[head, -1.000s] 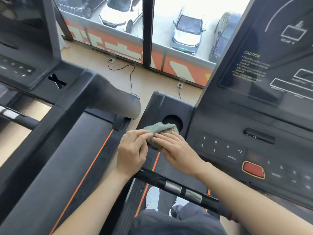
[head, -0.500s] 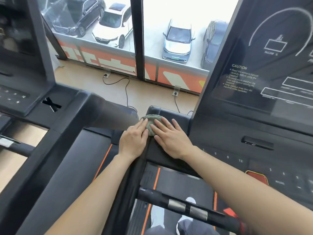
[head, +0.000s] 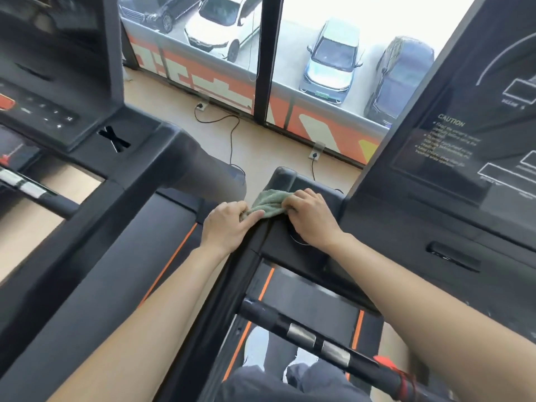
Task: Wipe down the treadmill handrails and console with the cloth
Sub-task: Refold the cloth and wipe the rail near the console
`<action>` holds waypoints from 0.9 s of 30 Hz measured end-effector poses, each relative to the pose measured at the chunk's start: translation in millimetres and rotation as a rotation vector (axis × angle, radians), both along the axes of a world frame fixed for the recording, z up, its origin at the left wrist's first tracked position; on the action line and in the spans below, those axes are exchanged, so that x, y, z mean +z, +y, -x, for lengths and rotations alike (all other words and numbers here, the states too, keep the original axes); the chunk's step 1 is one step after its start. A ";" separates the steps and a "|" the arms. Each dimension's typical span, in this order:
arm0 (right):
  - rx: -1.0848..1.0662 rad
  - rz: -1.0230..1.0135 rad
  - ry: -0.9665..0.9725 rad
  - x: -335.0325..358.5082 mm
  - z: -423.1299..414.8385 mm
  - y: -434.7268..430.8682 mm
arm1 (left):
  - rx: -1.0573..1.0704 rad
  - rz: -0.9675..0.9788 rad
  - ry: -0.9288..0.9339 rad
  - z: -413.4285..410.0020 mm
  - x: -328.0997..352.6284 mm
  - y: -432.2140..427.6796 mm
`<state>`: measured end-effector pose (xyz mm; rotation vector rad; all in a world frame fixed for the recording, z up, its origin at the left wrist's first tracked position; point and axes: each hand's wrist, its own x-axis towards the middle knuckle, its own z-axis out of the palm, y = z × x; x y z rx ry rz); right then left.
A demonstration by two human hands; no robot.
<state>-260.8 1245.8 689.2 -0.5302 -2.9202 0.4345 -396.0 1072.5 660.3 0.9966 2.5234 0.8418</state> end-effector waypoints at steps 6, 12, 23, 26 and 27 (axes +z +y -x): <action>-0.149 0.429 -0.102 34.8 9.8 4.4 | -0.029 -0.219 -0.202 9.9 17.0 -23.4; -0.110 0.392 -0.264 34.4 1.2 -7.4 | -0.047 -0.133 -0.174 14.2 19.0 -39.2; 0.107 0.148 0.049 2.5 -41.6 -49.1 | -0.147 -0.167 0.008 -38.7 8.5 -67.2; 0.099 0.148 0.048 -8.3 -36.0 -56.7 | -0.147 -0.083 -0.044 -47.1 -3.7 -69.2; 0.104 0.146 0.036 -10.4 -33.9 -57.0 | -0.112 -0.079 -0.056 -47.4 -5.4 -68.7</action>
